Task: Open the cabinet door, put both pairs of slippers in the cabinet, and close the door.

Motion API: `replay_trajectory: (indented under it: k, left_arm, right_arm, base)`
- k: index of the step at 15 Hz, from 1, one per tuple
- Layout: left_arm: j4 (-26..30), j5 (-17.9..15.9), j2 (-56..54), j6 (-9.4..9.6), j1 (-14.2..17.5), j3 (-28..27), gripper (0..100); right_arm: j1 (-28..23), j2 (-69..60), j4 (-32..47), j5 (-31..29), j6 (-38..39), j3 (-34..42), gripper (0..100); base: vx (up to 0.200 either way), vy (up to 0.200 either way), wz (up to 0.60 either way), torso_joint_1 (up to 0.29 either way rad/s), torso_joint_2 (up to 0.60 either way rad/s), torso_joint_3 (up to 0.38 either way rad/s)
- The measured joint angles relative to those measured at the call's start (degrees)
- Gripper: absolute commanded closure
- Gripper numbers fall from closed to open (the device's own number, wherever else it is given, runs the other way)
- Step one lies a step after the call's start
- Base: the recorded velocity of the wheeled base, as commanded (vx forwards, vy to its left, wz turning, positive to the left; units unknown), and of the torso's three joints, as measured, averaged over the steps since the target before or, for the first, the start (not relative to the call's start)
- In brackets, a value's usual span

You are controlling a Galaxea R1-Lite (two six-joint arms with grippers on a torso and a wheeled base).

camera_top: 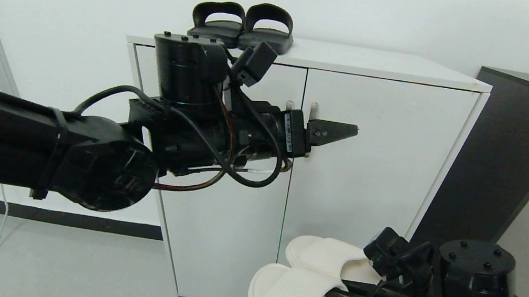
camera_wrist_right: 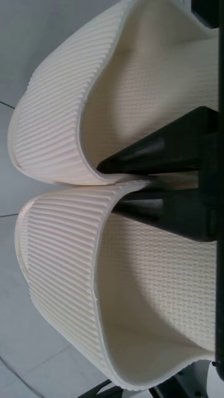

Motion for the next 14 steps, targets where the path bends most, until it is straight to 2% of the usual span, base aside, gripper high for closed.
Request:
replay_trajectory:
  k: [2,5,6,14]
  left_arm:
    - [0.8,1.1,1.4,0.51,0.0,-1.7,0]
    - [5.3,7.7,2.7,5.50,0.1,-4.3,0]
    - [5.5,8.7,3.2,6.00,0.1,-5.0,0]
    - [7.0,8.2,7.4,5.85,1.9,-10.2,0]
  right_arm:
    - [0.0,0.0,0.0,-0.1,0.0,0.0,100]
    - [-0.1,0.0,0.0,-0.1,0.1,0.0,100]
    - [-0.1,0.0,0.0,-0.1,0.1,0.0,100]
    - [-0.1,0.0,0.0,-0.1,0.1,0.0,100]
  base:
    - [0.000,0.000,0.00,0.000,0.00,0.000]
    - [0.000,0.000,0.00,0.000,0.00,0.000]
    - [0.000,0.000,0.00,0.000,0.00,0.000]
    - [0.000,0.000,0.00,0.000,0.00,0.000]
